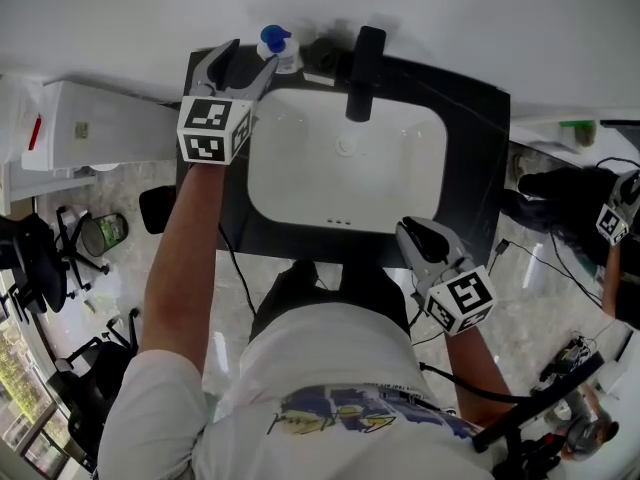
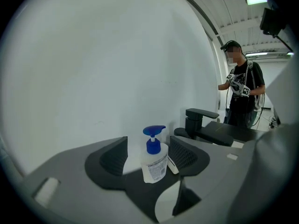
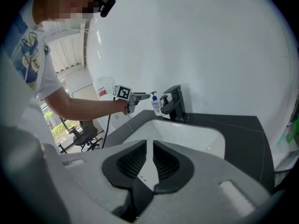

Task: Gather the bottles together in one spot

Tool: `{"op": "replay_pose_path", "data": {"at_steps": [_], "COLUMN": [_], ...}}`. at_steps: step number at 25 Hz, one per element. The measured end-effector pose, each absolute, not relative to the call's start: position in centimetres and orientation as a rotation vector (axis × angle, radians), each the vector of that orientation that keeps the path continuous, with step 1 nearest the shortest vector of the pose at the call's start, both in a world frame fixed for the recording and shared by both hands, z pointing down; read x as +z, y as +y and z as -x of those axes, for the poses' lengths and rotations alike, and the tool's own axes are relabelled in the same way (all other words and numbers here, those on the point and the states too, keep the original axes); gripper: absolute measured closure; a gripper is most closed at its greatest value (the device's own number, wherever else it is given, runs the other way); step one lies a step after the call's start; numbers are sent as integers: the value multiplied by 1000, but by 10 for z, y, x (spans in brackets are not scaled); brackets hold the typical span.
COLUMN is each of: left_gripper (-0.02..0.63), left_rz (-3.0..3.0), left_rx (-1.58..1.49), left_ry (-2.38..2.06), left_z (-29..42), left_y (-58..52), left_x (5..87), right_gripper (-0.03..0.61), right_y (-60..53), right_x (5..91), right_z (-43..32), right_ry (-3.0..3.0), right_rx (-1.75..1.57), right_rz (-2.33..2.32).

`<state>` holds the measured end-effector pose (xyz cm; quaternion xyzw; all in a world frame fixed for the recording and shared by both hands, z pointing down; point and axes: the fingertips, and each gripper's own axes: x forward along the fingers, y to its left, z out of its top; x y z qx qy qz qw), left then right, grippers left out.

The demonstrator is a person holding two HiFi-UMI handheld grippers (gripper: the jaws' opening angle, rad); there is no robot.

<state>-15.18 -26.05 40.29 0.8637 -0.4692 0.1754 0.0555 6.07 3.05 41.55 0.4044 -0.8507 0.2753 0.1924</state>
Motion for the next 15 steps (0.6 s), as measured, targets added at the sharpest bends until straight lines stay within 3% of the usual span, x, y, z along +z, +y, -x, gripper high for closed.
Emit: {"op": "replay_pose_path", "data": {"at_steps": [7, 15], "left_gripper": [338, 524], "left_rz": [-2556, -2529], "left_rx": [477, 409], "left_ry": [-1374, -1321], "left_z": [159, 158], "left_y": [-223, -160], "left_x": [402, 389], "right_gripper": [534, 542], "right_y": [36, 45], "right_x": [412, 405], "right_z": [-50, -44], "right_ry": [-2400, -2399], "right_rx": [749, 695], "right_rz": [-1142, -1185]}}
